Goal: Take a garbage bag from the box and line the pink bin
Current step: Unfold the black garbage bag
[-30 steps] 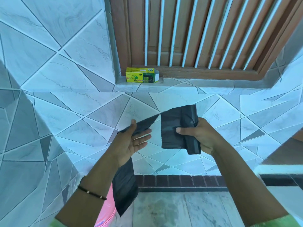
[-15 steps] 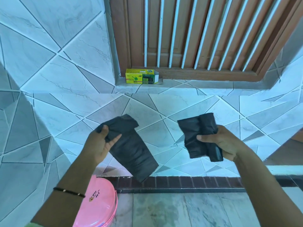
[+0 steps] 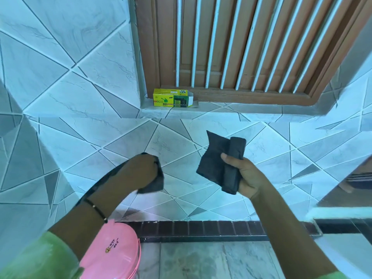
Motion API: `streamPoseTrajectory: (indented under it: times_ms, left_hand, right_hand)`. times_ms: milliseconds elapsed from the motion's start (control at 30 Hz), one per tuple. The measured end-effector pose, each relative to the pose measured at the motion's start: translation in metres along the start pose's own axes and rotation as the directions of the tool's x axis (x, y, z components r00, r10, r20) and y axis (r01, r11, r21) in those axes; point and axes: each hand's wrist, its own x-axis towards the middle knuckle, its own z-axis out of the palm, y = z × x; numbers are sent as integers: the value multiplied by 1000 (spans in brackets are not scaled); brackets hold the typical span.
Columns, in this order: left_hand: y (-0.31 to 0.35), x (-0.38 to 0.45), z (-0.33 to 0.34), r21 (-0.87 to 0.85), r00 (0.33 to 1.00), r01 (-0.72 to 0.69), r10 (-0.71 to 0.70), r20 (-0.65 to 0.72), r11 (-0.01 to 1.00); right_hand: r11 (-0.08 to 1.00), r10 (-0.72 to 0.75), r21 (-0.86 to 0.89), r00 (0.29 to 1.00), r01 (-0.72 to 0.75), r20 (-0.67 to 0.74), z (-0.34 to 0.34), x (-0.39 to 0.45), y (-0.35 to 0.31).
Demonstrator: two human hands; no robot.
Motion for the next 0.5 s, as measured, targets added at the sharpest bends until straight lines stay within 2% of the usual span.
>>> streamPoseTrajectory:
  times_ms: [100, 167, 233, 300, 400, 500]
  left_hand:
    - [23, -14, 1, -376, 994, -96, 108, 9, 921]
    - [33, -22, 10, -484, 989, -114, 146, 28, 868]
    - [39, -29, 23, -592, 987, -114, 157, 21, 798]
    - [45, -38, 34, -729, 988, -109, 153, -6, 676]
    - [52, -38, 50, -891, 996, -78, 9, -83, 446]
    - [48, -29, 51, -906, 956, -120, -199, -215, 406]
  right_hand:
    - [976, -38, 216, 999, 41, -18, 16, 7, 11]
    - [946, -60, 312, 995, 81, -77, 23, 11, 18]
    - [936, -64, 334, 988, 107, -138, 30, 13, 24]
    - [943, -62, 311, 983, 113, -171, 37, 14, 32]
    - [937, -26, 338, 984, 84, -174, 50, 15, 47]
    - [938, -5, 342, 991, 52, -137, 51, 15, 56]
